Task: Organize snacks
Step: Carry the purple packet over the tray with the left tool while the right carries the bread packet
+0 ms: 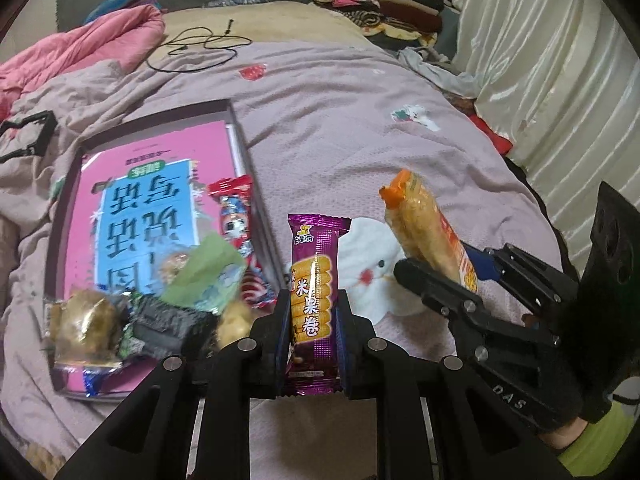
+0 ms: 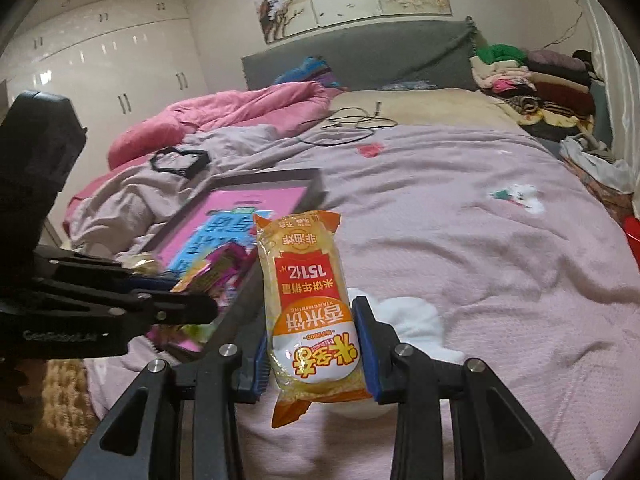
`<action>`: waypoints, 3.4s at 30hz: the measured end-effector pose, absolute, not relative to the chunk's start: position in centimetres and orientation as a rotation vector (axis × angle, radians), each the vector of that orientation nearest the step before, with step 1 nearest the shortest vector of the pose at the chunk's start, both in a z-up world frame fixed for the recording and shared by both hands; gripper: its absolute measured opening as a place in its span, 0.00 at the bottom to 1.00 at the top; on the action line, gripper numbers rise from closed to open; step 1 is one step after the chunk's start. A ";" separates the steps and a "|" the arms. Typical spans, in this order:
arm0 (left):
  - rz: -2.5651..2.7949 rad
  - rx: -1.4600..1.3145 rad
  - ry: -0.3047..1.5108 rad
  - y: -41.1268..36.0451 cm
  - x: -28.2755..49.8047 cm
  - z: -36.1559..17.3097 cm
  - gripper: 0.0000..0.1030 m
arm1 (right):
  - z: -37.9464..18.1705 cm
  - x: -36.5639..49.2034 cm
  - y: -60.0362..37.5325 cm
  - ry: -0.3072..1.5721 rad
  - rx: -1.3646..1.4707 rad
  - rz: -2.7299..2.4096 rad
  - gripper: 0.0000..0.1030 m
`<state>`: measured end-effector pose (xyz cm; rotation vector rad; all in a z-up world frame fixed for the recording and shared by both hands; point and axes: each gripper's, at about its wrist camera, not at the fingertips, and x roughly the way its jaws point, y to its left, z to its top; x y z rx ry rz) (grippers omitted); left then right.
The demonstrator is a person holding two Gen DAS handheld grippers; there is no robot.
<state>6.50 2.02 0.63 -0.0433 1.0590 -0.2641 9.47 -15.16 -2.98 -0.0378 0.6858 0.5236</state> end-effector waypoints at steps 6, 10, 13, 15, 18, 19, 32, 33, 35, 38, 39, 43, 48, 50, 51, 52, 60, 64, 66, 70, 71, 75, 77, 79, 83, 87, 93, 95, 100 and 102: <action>-0.241 -0.064 1.037 4.2 5.4 1.4 0.19 | -2.8 8.3 -13.2 0.686 -0.055 0.566 0.36; -0.219 -0.077 1.028 5.7 4.8 1.8 0.19 | -2.4 7.5 -12.0 0.681 -0.051 0.601 0.36; -0.201 -0.085 1.024 6.8 4.3 1.9 0.19 | -2.2 6.9 -11.2 0.673 -0.059 0.621 0.36; -0.185 -0.095 1.021 7.9 4.0 2.1 0.19 | -2.1 6.6 -10.7 0.671 -0.069 0.630 0.36; -0.165 -0.114 1.013 9.3 3.5 2.3 0.19 | -2.1 6.3 -10.2 0.670 -0.079 0.638 0.36; -0.158 -0.118 1.010 9.7 3.4 2.4 0.19 | -2.0 6.1 -10.1 0.669 -0.082 0.638 0.36; -0.021 -0.180 0.960 16.5 2.0 3.0 0.19 | -0.8 5.5 -7.7 0.649 -0.096 0.660 0.36; -0.006 -0.184 0.956 17.1 1.9 3.0 0.19 | -0.7 5.5 -7.4 0.648 -0.099 0.662 0.36; 0.012 -0.190 0.953 18.0 1.9 2.8 0.19 | -0.6 5.4 -7.0 0.647 -0.102 0.666 0.36; 0.034 -0.231 0.953 19.6 2.0 2.3 0.19 | -0.4 5.6 -6.4 0.647 -0.105 0.669 0.36; 0.047 -0.239 0.952 20.2 2.0 2.1 0.19 | -0.4 5.7 -6.2 0.650 -0.105 0.670 0.36; 0.072 -0.256 0.953 21.5 2.2 1.3 0.19 | -0.4 6.0 -5.7 0.654 -0.100 0.678 0.36; 0.095 -0.232 0.959 21.8 2.6 0.2 0.19 | -0.8 6.2 -5.2 0.662 -0.113 0.676 0.36; 0.093 -0.233 0.967 21.8 2.8 -0.4 0.19 | -1.0 6.3 -5.1 0.666 -0.115 0.672 0.36; 0.092 -0.230 0.971 21.7 2.9 -0.5 0.19 | -1.0 6.5 -5.0 0.670 -0.115 0.670 0.36; 0.091 -0.225 0.973 21.6 2.9 -0.7 0.19 | -1.1 6.6 -4.9 0.674 -0.113 0.669 0.36; 0.054 -0.203 0.987 20.4 3.6 -1.7 0.19 | -1.6 7.9 -4.2 0.697 -0.107 0.634 0.36; 0.043 -0.199 0.990 20.1 3.9 -2.1 0.19 | -1.9 8.6 -3.6 0.708 -0.118 0.618 0.36; 0.040 -0.201 0.988 20.1 3.9 -2.2 0.19 | -2.1 9.0 -3.3 0.716 -0.120 0.615 0.36; 0.037 -0.208 0.989 20.3 4.0 -2.4 0.19 | -2.5 9.8 -2.6 0.733 -0.137 0.608 0.36; 0.036 -0.207 0.991 20.2 4.0 -2.4 0.19 | -2.6 10.0 -2.4 0.736 -0.142 0.606 0.36; 0.033 -0.210 0.992 20.2 4.1 -2.5 0.19 | -2.8 10.7 -1.7 0.741 -0.166 0.606 0.36; 0.032 -0.210 0.992 20.2 4.1 -2.5 0.19 | -2.7 11.1 -1.3 0.740 -0.172 0.606 0.36; 0.032 -0.210 0.992 20.2 4.1 -2.5 0.20 | -2.7 11.4 -0.9 0.744 -0.182 0.609 0.36; 0.030 -0.212 0.992 20.2 4.1 -2.5 0.20 | -3.0 11.9 -0.1 0.753 -0.203 0.618 0.36; 0.030 -0.212 0.993 20.2 4.2 -2.5 0.20 | -3.7 12.1 0.6 0.771 -0.233 0.617 0.36; 0.030 -0.212 0.993 20.1 4.2 -2.5 0.20 | -4.7 12.4 0.8 0.801 -0.259 0.607 0.36; 0.031 -0.211 0.993 20.2 4.1 -2.5 0.20 | -4.9 12.5 0.8 0.807 -0.259 0.603 0.37; 0.031 -0.209 0.997 20.1 4.2 -2.7 0.20 | -5.0 12.4 0.8 0.803 -0.258 0.602 0.37; 0.031 -0.208 0.999 20.1 4.2 -2.7 0.20 | -5.1 12.4 0.7 0.804 -0.259 0.599 0.37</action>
